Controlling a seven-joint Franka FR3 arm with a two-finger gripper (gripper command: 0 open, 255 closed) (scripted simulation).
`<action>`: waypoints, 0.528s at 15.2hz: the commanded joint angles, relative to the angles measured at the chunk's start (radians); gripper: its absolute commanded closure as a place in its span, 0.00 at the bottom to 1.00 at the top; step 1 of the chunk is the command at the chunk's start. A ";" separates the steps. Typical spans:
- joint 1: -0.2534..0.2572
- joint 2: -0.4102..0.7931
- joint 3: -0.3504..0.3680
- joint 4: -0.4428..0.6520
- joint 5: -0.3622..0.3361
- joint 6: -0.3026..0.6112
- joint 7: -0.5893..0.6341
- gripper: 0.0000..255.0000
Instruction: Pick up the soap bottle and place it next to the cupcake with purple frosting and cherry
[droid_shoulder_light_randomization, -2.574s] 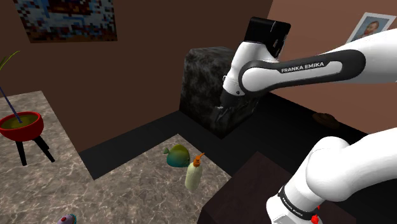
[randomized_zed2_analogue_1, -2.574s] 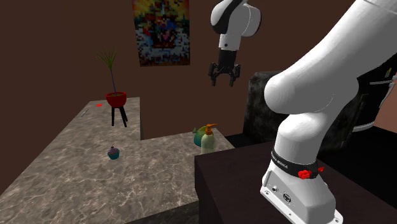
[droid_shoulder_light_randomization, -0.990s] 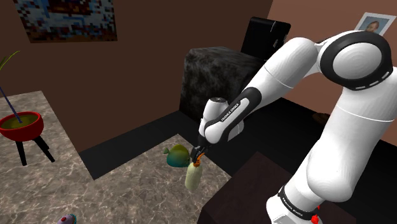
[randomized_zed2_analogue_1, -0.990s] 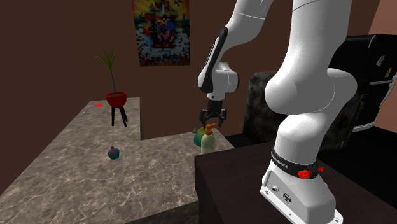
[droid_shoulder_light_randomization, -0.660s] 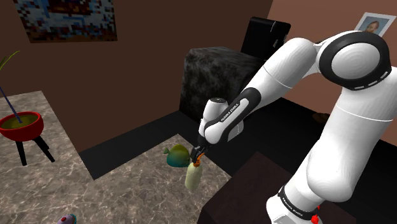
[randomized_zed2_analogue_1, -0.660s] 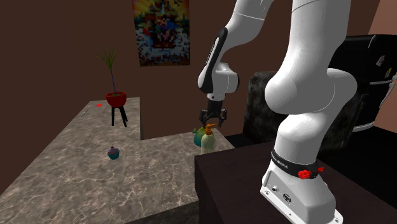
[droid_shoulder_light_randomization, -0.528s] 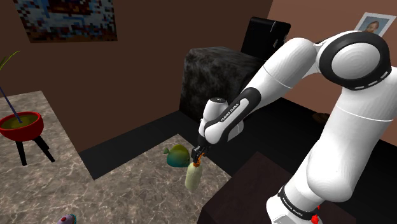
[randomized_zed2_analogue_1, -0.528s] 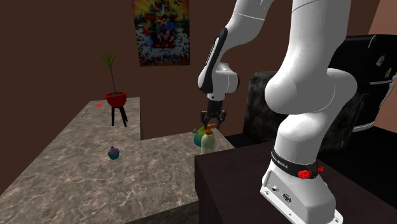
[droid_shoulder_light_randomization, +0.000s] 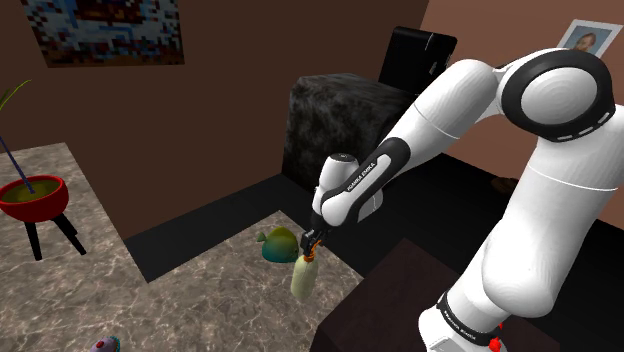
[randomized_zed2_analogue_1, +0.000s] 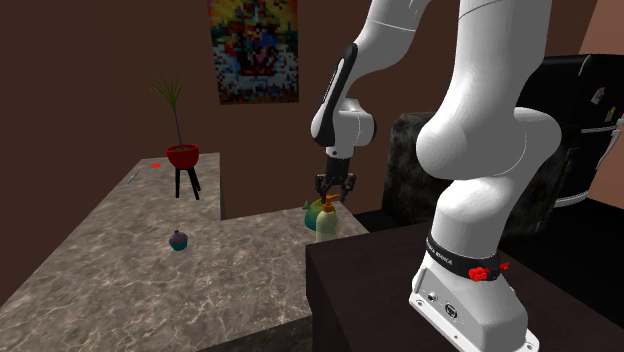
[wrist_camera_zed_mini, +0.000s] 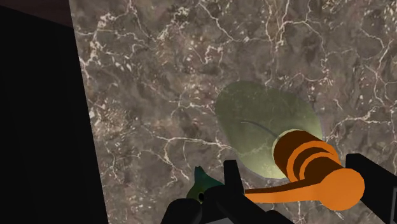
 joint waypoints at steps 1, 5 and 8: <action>0.000 0.000 0.000 0.000 0.000 0.000 0.000 1.00; 0.000 -0.066 -0.002 -0.006 -0.007 -0.061 0.011 1.00; 0.000 -0.114 -0.004 -0.007 -0.013 -0.107 0.018 1.00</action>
